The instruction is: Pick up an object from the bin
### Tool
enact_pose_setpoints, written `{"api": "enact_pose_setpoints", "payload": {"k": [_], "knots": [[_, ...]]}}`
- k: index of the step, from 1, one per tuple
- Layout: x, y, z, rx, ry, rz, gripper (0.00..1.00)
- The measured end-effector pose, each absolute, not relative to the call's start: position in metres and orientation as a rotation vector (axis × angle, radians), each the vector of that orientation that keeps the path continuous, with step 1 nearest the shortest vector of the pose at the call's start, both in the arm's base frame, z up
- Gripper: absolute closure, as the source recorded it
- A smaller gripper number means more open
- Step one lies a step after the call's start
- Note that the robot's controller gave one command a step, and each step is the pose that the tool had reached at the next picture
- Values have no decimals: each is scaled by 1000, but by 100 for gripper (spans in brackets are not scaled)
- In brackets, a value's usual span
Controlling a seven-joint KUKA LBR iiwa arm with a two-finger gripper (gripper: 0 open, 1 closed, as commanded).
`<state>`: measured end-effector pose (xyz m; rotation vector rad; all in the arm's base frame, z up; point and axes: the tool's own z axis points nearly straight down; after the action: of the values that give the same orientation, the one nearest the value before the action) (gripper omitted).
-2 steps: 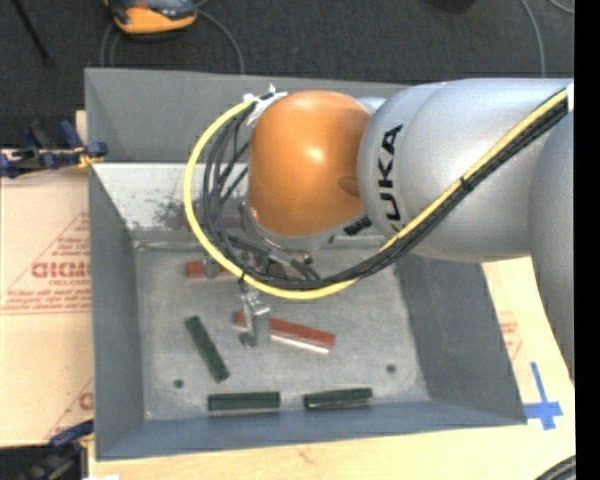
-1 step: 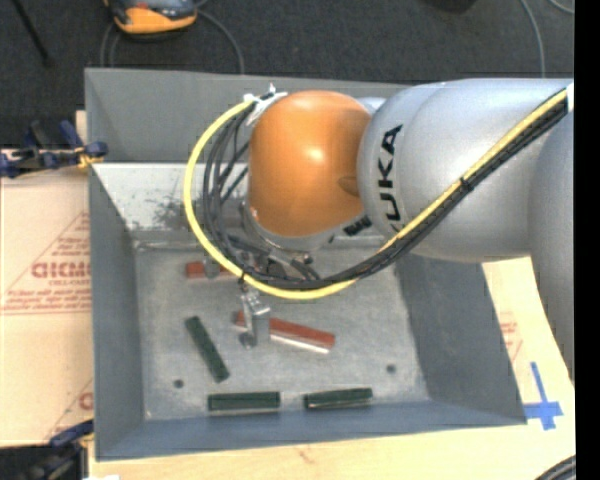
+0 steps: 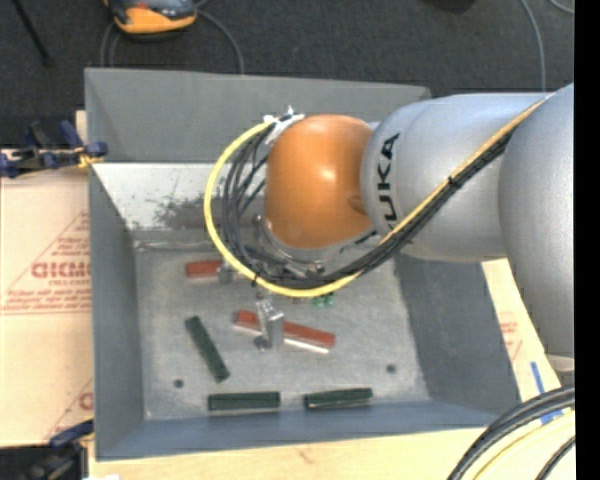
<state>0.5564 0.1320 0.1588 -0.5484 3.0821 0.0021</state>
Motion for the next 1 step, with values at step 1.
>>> {"api": "enact_pose_setpoints", "payload": {"k": [1], "knots": [[543,116,125,-334,3123,0,0]]}}
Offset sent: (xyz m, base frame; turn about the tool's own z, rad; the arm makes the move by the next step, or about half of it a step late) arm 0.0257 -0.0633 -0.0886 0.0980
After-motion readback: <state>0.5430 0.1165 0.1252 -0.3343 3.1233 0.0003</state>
